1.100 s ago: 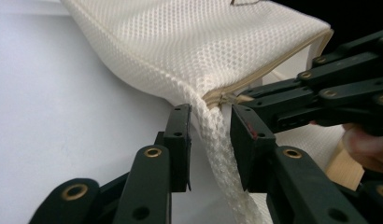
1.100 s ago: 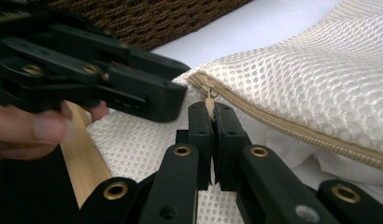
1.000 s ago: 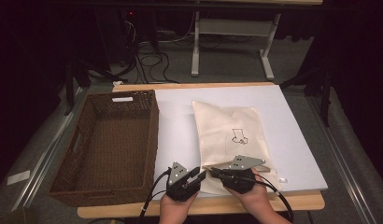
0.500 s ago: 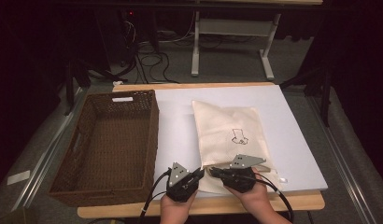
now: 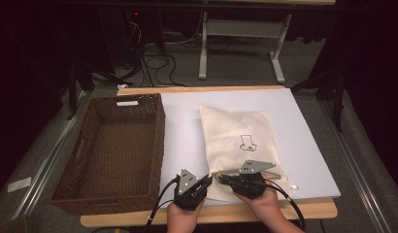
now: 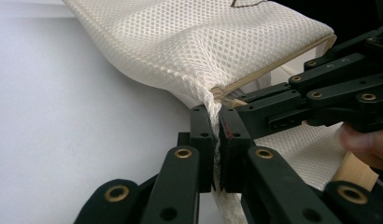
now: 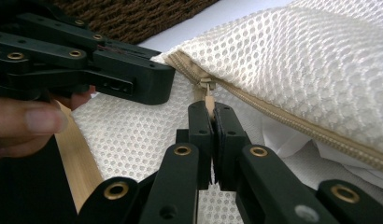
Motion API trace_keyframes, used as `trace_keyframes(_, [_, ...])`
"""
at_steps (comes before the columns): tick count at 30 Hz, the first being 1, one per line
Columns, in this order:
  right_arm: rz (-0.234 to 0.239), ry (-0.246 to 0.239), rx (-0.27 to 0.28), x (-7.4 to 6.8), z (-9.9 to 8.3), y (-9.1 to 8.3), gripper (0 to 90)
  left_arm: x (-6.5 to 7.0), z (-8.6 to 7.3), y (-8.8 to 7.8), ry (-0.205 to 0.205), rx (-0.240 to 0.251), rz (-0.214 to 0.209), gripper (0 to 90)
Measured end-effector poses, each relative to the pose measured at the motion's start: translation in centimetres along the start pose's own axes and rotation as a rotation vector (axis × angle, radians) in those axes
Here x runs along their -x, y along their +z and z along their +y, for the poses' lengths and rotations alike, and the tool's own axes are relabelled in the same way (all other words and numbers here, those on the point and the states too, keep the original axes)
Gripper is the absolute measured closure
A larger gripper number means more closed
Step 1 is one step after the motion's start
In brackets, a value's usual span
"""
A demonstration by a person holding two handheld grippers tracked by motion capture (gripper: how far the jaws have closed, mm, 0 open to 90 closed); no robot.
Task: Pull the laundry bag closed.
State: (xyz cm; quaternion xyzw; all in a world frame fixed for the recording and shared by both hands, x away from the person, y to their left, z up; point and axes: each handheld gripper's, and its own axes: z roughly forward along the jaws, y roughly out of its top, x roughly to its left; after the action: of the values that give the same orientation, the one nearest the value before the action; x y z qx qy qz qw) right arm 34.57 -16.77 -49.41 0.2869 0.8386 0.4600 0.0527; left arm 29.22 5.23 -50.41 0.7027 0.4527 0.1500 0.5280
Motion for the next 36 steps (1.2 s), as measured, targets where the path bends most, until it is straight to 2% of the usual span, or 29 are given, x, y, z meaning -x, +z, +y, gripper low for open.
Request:
trace_keyframes(3, [0.005, -0.003, -0.004, 0.0, 0.0, -0.1, 88.9, -0.1, 0.0, 0.0, -0.007, 0.001, -0.014, 86.7])
trace_keyframes(5, [-0.003, -0.001, -0.006, -0.1, 0.1, -0.2, 88.9, 0.1, 0.0, 0.0, 0.009, -0.005, 0.006, 86.4])
trace_keyframes(8, [-0.006, -0.014, -0.014, -0.5, 0.2, -0.4, 88.8, -0.4, 0.0, 0.3, -0.028, -0.014, -0.007, 84.6])
trace_keyframes(13, [-0.001, -0.009, -0.005, -0.7, 0.3, -0.6, 88.8, -0.4, -0.1, 0.4, -0.019, -0.005, -0.016, 79.3])
trace_keyframes(16, [0.002, -0.021, -0.008, -0.9, 0.3, -0.5, 88.7, -0.5, -0.2, 0.7, -0.039, -0.009, -0.030, 73.5])
trace_keyframes(18, [0.001, -0.024, -0.007, -0.9, 0.3, -0.4, 88.7, -0.6, -0.2, 0.7, -0.033, -0.005, -0.034, 75.1])
trace_keyframes(19, [-0.003, -0.021, -0.007, -0.8, 0.2, -0.4, 88.8, -0.5, -0.1, 0.6, -0.033, 0.001, -0.038, 82.7])
trace_keyframes(25, [0.000, 0.005, -0.004, -0.5, 0.2, -0.4, 88.8, -0.4, 0.1, 0.3, -0.046, 0.014, -0.055, 86.2])
trace_keyframes(26, [0.008, 0.012, -0.001, -0.4, 0.2, -0.4, 88.9, -0.4, 0.1, 0.2, -0.055, 0.018, -0.062, 86.4])
trace_keyframes(27, [0.009, 0.017, -0.007, -0.3, 0.2, -0.4, 89.0, -0.6, 0.1, -0.1, -0.087, 0.044, -0.086, 86.5])
trace_keyframes(29, [0.023, 0.031, -0.005, -0.2, 0.3, -0.4, 89.0, -1.0, 0.1, -0.4, -0.129, 0.065, -0.102, 86.6])
trace_keyframes(31, [0.010, 0.022, -0.007, -0.2, 0.3, -0.4, 89.0, -1.0, 0.2, -0.5, -0.111, 0.063, -0.091, 86.5])
trace_keyframes(36, [-0.020, 0.028, -0.026, 0.3, 0.0, -0.7, 88.9, -1.2, 0.1, -0.4, -0.114, 0.061, -0.068, 86.4])
